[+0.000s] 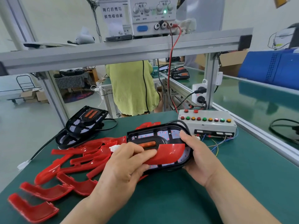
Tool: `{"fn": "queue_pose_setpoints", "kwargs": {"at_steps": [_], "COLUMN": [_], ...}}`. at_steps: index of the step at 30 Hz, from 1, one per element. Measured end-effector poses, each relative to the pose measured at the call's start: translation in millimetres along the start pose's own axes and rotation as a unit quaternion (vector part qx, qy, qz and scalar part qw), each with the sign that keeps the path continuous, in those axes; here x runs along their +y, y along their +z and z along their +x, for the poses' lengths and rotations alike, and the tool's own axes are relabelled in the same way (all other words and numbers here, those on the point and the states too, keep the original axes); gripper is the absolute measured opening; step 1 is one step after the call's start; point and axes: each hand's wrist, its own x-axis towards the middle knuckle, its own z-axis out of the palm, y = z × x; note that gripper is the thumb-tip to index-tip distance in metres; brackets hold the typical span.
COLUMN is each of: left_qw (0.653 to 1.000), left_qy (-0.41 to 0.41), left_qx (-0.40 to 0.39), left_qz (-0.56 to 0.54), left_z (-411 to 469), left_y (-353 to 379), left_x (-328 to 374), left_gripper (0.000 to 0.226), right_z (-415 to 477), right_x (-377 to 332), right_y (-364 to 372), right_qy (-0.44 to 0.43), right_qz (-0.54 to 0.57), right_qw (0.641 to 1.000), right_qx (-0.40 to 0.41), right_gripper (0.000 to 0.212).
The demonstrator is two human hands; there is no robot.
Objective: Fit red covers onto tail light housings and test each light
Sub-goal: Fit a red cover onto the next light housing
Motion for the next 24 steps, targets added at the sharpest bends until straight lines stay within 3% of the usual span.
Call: {"fn": "queue_pose_setpoints", "kwargs": {"at_steps": [7,24], "left_qw": [1.000,0.999], "left_qy": [0.020,0.009], "left_qx": [0.002,0.033], "left_qz": [0.009,-0.012], "left_z": [-1,-5], "left_y": [10,20], "left_x": [3,6], "left_gripper": [0.037,0.039], "right_z": [-3,-5], "right_x": [2,6], "right_y": [7,11], "right_qy": [-0.001,-0.001], "right_qz": [0.016,0.046], "right_qw": [1.000,0.999], "right_qx": [-0.018,0.002], "right_gripper": [0.041,0.054]}}
